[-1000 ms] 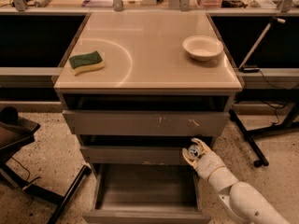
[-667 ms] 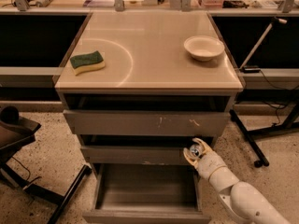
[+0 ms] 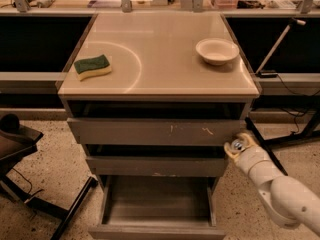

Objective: Pick redbull can from bottom drawer and place on counter

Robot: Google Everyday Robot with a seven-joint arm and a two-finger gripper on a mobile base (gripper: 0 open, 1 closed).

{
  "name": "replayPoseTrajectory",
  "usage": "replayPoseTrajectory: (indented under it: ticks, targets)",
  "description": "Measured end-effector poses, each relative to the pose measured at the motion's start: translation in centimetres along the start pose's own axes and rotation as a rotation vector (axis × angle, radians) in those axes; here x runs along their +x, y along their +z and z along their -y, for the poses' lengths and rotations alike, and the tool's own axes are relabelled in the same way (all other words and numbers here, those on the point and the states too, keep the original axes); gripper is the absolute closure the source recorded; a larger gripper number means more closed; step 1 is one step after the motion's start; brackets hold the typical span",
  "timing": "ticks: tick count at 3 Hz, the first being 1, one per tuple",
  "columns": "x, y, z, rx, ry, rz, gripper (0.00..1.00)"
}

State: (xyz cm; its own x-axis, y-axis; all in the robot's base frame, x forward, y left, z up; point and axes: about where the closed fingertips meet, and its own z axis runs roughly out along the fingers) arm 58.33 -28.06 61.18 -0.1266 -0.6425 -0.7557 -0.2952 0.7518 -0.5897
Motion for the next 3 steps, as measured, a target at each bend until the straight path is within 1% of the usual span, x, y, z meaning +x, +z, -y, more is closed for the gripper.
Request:
replayPoseTrajectory:
  ticks: [1,2,3]
  targets:
    - [-2.1,-2.9,9.0,0.158,0.017,-0.110,1.00]
    - [-10.5,-6.5,18.3,0.352,-0.062,-0.118,1.00]
    - [-22.4,-6.9,23.3,0.488,-0.146,-0.019,1.00]
